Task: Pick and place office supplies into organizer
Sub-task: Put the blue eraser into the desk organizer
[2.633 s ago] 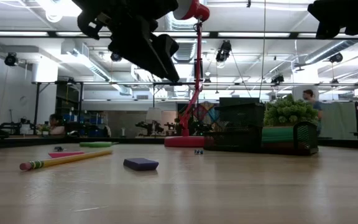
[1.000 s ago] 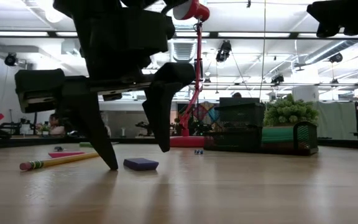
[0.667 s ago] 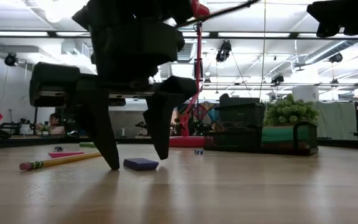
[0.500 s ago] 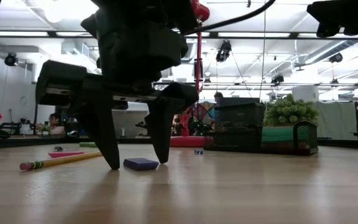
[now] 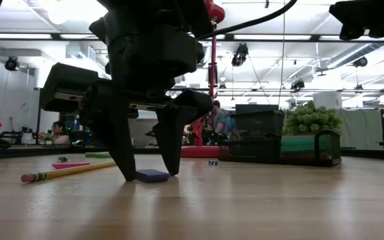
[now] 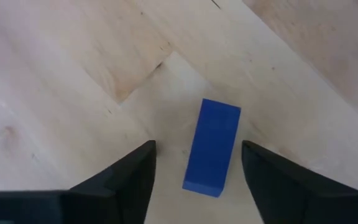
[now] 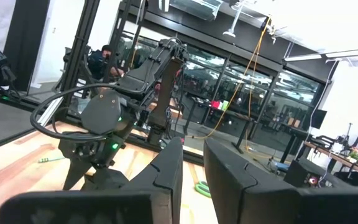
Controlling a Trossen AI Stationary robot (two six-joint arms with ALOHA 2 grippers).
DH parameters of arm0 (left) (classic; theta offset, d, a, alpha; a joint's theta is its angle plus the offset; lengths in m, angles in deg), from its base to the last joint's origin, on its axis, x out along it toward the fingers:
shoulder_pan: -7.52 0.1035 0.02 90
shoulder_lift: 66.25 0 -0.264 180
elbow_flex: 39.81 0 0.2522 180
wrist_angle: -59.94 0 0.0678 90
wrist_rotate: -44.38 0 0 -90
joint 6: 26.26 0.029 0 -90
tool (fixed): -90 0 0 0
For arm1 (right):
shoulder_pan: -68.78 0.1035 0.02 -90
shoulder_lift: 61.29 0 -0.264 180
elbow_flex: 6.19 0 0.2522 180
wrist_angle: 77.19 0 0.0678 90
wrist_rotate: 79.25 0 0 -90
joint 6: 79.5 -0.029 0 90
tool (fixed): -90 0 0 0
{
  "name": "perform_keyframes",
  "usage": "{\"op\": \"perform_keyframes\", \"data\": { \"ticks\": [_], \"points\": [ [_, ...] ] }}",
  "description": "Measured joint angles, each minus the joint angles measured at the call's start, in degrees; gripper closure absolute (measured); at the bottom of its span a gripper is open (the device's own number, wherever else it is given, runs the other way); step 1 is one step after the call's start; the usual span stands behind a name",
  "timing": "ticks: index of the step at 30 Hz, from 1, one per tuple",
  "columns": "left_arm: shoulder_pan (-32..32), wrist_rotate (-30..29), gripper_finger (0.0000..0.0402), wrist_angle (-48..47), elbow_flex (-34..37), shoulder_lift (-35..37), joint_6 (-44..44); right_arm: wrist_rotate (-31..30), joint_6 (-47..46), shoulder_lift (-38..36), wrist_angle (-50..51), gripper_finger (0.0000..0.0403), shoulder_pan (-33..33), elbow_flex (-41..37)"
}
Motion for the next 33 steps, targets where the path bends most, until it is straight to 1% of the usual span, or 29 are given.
{"op": "perform_keyframes", "data": {
  "ticks": [11,20,23,25,33],
  "points": [
    [0.0,0.0,0.026,0.2,0.0,0.0,0.0,0.0,0.0,0.0,0.0,0.0346,0.0,0.0],
    [0.0,0.0,0.034,0.6,0.1,0.0,-0.1,0.0,0.2,0.0,0.0,0.0346,0.0,0.0],
    [0.0,0.0,0.0361,1.0,0.1,0.1,-2.1,0.0,0.2,0.0,0.0,0.0346,0.0,0.0],
    [0.0,0.0,0.0367,1.1,0.1,0.1,-2.9,0.0,0.2,0.0,0.0,0.0346,0.0,0.0],
    [0.0,0.1,0.0369,1.1,0.1,0.2,-2.9,0.0,0.2,0.0,0.0,0.0346,0.0,0.0]
  ]
}}
